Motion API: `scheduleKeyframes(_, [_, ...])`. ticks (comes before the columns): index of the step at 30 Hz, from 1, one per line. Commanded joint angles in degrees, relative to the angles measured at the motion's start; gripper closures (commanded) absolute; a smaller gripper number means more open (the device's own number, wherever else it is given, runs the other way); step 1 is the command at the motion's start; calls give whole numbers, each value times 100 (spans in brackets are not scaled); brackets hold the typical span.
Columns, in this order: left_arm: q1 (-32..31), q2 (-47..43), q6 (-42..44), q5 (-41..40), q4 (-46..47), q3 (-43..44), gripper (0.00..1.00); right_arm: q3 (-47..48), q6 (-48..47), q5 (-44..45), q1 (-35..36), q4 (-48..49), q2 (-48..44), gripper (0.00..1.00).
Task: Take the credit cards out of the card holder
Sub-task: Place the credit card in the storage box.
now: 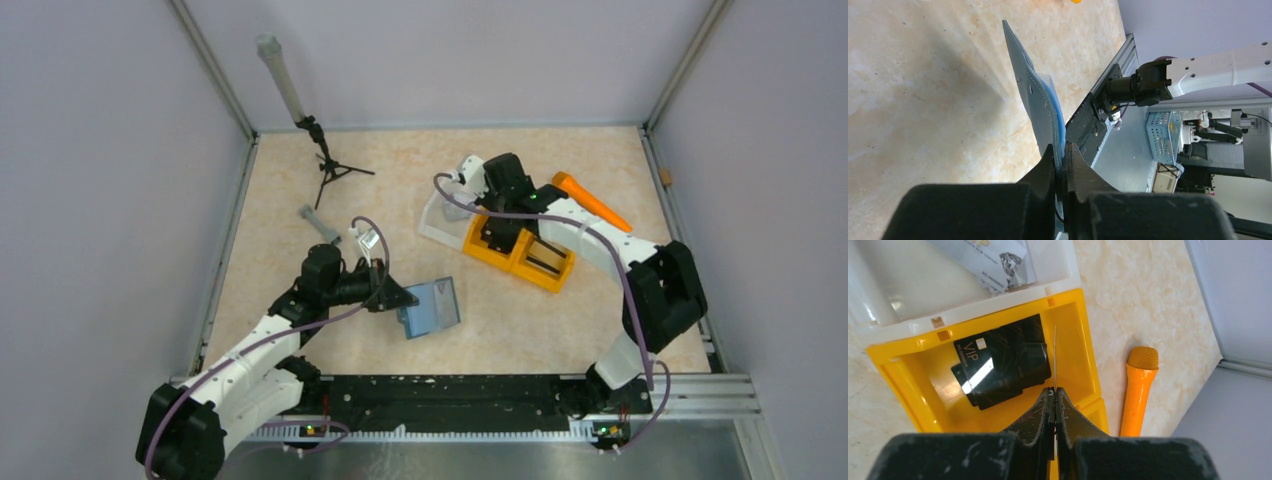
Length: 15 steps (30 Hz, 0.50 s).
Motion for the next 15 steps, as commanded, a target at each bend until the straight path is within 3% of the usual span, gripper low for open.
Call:
scheduleKeyframes(1, [27,-63,116,16,171,165,100,305,-384,372,67,-17,242,100])
scheduleKeyframes(10, [32,32,159,38,180,156,100,353,-322,439,68,74,747,98])
scheduleKeyframes(14, [29,72,175,60,183,156,100,400,-179,445,84,98,745,58])
scheduleKeyframes(15, [27,74,170,61,181,163,100,426,-110,414,85,90,703,53])
